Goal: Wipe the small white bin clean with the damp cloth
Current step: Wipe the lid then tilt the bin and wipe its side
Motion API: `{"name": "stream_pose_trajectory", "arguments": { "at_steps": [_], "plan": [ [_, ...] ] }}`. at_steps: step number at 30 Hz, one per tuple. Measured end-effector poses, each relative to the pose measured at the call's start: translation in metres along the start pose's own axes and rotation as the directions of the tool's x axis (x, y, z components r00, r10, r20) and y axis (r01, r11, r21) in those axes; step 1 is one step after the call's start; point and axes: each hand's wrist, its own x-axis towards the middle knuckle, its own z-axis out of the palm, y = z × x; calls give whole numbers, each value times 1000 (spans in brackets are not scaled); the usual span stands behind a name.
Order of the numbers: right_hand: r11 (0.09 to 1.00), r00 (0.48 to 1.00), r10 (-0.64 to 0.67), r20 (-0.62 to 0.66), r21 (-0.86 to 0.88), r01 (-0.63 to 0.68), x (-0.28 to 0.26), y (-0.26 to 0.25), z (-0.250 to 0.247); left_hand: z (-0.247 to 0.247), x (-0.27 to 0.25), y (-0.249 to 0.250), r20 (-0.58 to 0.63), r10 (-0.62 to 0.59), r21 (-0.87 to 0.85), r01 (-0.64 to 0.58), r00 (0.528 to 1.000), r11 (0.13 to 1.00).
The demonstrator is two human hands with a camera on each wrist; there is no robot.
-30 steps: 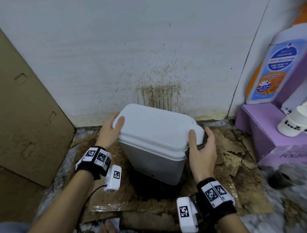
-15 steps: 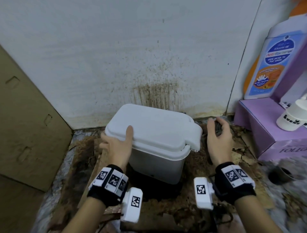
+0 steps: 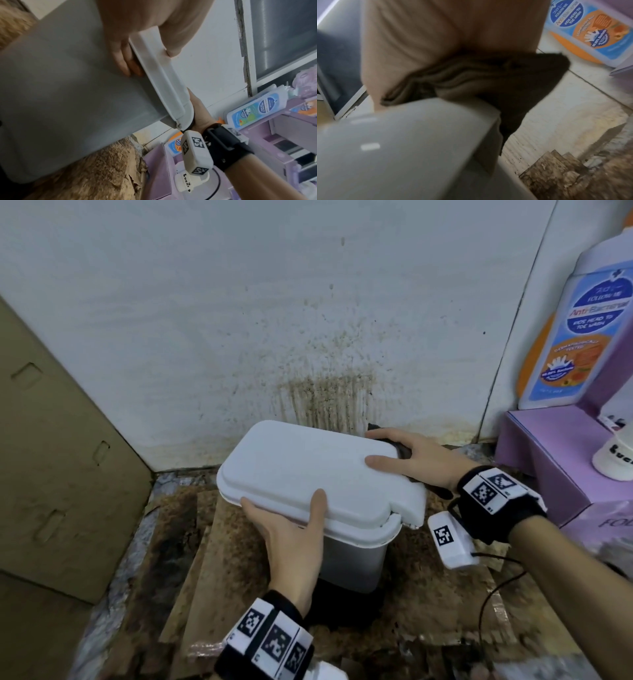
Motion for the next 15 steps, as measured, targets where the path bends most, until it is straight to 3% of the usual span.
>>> {"name": "stream_pose_trajectory", "arguments": {
  "at_steps": [8,15],
  "plan": [
    [997,1000,6,-16,81,-5,-7,-3,4,4,1,-3,14,34,-52,-33,999,998],
    [974,990,67,-126,225,-37,-30,-7,18,-13,29,13,199,63,-43,-55,978,998]
  ]
}}
